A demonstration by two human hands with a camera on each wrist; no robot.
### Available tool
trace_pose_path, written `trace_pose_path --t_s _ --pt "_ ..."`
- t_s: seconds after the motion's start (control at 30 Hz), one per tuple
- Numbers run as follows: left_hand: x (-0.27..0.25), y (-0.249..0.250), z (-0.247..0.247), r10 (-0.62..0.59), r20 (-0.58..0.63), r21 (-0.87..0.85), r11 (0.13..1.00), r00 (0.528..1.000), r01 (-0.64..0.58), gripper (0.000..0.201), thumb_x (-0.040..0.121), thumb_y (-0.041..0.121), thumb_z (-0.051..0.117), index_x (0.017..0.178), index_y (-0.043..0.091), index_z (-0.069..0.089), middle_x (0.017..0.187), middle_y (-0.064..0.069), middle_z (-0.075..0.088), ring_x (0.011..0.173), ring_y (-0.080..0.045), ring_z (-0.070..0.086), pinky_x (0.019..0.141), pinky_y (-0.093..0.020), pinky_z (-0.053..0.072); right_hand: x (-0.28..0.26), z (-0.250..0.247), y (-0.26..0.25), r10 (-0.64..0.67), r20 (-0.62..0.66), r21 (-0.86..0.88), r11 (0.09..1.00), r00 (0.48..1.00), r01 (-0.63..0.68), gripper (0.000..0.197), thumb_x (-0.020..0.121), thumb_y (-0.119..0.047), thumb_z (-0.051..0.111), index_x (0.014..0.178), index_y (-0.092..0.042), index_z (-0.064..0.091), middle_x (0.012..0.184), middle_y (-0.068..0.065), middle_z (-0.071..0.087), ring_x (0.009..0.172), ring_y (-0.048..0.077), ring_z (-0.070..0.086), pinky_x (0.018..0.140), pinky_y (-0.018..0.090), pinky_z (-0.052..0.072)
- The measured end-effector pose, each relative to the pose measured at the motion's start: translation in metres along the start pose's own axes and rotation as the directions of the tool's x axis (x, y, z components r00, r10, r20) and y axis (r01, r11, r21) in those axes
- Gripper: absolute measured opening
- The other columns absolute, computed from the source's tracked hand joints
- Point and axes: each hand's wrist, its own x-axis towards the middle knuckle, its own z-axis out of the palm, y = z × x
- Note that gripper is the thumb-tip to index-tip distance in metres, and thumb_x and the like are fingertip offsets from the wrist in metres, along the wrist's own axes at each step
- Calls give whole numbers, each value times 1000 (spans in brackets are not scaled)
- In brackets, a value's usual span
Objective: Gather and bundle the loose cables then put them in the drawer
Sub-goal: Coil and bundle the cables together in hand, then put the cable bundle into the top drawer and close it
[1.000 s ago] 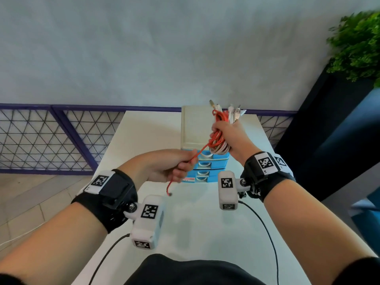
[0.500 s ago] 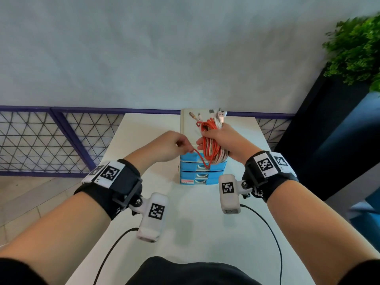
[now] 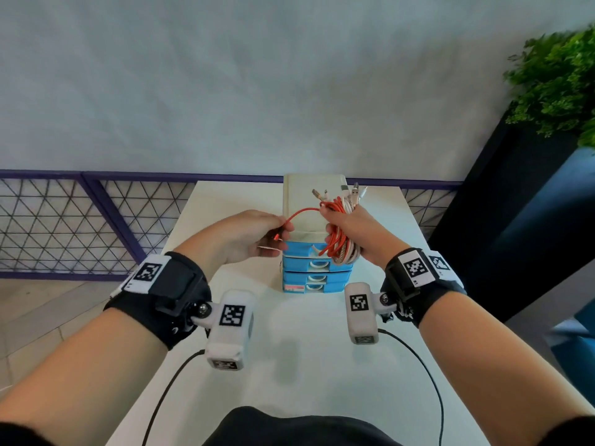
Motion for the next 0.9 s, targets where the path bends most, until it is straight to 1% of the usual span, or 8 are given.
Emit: trace_pose_path --t_s 0.1,0.2,0.37,0.57,0.63,0.77,0.83,0.9 --pt "-3 5 5 10 68 -78 997 998 -5 21 96 20 50 85 16 66 79 5 69 78 -12 66 84 -30 50 0 2 0 8 53 11 1000 999 -9 33 89 -46 61 91 -15 52 75 9 57 64 19 61 67 33 57" --pt "-2 7 19 79 40 -7 997 996 -78 12 92 19 57 86 19 67 88 3 69 84 -12 63 79 -29 50 -3 6 -1 19 160 158 987 987 -44 53 82 -57 62 104 -10 54 85 16 60 77 25 65 76 38 59" --pt "5 -2 37 145 -35 33 989 989 -144 12 89 13 60 95 15 70 86 -4 71 82 -15 66 78 -29 53 -13 11 -8 -45 320 243 969 946 -36 22 93 -21 59 106 -3 58 86 10 69 84 23 69 77 32 59" --pt "-6 -10 17 281 -56 275 927 958 -256 8 88 14 62 91 13 69 82 0 71 71 -10 67 82 -35 55 -6 0 -9 88 299 109 986 950 -126 21 88 -1 61 109 2 58 81 15 65 69 18 69 70 29 60" --pt "-10 -7 7 500 -108 584 731 859 -352 13 84 16 66 96 19 62 89 6 64 75 -10 62 74 -33 52 -1 -3 -11 121 307 45 989 944 -141 28 88 1 60 116 4 56 78 12 67 68 17 69 71 31 60" --pt "-6 -2 1 672 297 933 -55 678 -355 79 73 28 76 139 23 33 146 0 36 132 -20 38 102 -37 38 1 6 -25 171 408 -129 983 897 -129 17 88 4 57 104 2 59 76 11 68 67 18 69 71 34 59" --pt "0 1 5 642 415 908 -252 645 -334 89 70 32 77 143 20 27 155 -4 27 144 -24 24 113 -41 25 -1 14 -30 195 471 -192 975 860 -115 12 89 7 52 95 -1 59 74 9 67 65 15 69 64 29 60" --pt "7 1 7 637 485 874 -327 599 -359 80 69 32 76 138 17 37 149 -4 39 143 -23 28 115 -44 21 -2 19 -31 230 504 -251 961 832 -114 14 89 8 49 87 -2 59 70 6 69 64 13 69 62 28 59"
